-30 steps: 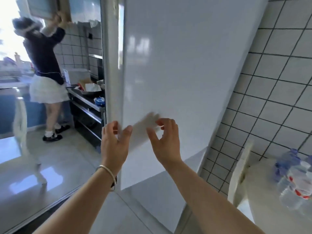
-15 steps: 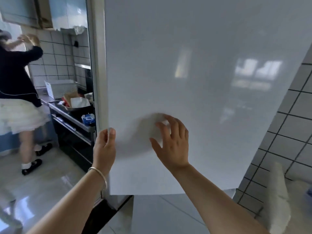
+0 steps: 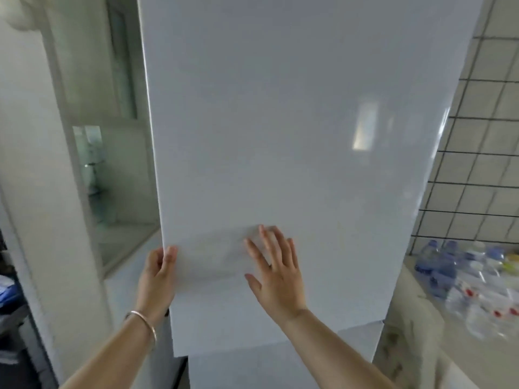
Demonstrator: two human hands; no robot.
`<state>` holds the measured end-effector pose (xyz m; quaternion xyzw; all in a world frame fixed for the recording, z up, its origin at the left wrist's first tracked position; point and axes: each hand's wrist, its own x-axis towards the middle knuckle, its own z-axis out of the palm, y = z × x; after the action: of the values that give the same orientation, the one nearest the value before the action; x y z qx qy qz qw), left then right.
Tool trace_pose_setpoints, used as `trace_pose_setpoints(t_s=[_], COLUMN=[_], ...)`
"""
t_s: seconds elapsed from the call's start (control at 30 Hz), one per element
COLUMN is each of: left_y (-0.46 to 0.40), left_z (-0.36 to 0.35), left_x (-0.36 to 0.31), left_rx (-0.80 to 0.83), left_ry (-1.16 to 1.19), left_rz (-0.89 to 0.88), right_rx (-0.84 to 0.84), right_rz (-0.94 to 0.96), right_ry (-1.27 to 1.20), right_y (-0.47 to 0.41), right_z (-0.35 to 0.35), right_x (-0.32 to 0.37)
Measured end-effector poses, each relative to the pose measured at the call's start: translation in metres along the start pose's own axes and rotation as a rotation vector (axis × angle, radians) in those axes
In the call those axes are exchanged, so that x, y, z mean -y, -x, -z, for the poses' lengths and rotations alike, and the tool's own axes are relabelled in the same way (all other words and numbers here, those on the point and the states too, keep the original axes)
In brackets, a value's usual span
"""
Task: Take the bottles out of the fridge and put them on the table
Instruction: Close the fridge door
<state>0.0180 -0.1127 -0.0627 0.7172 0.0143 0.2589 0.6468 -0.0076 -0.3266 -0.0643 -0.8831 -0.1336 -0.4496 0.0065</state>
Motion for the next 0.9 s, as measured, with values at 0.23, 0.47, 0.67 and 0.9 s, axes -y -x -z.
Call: trace_pose_setpoints(t_s=[0.23, 0.47, 0.67, 0.9], left_y=[-0.050, -0.083, -0.097, -0.104], left_z=[-0.020, -0.039, -0.047, -0.045], left_x=[0.022, 0.031, 0.037, 0.041], left_rx=[0.063, 0.102, 0.137, 0.187], left_ry=[0.045, 0.056, 0.076, 0.133], left_rz=[0.035, 0.060, 0.059, 0.105], right_rx=[0.068, 0.076, 0.015, -0.059], right_rz=[-0.054, -0.069, -0.094, -0.077], right_ry=[0.111, 0.133, 0.112, 0.059], right_y=[-0.014, -0.024, -0.031, -0.029], right_z=[-0.024, -0.048, -0.065, -0.067], right_x=[0.000, -0.009, -0.008, -0.010])
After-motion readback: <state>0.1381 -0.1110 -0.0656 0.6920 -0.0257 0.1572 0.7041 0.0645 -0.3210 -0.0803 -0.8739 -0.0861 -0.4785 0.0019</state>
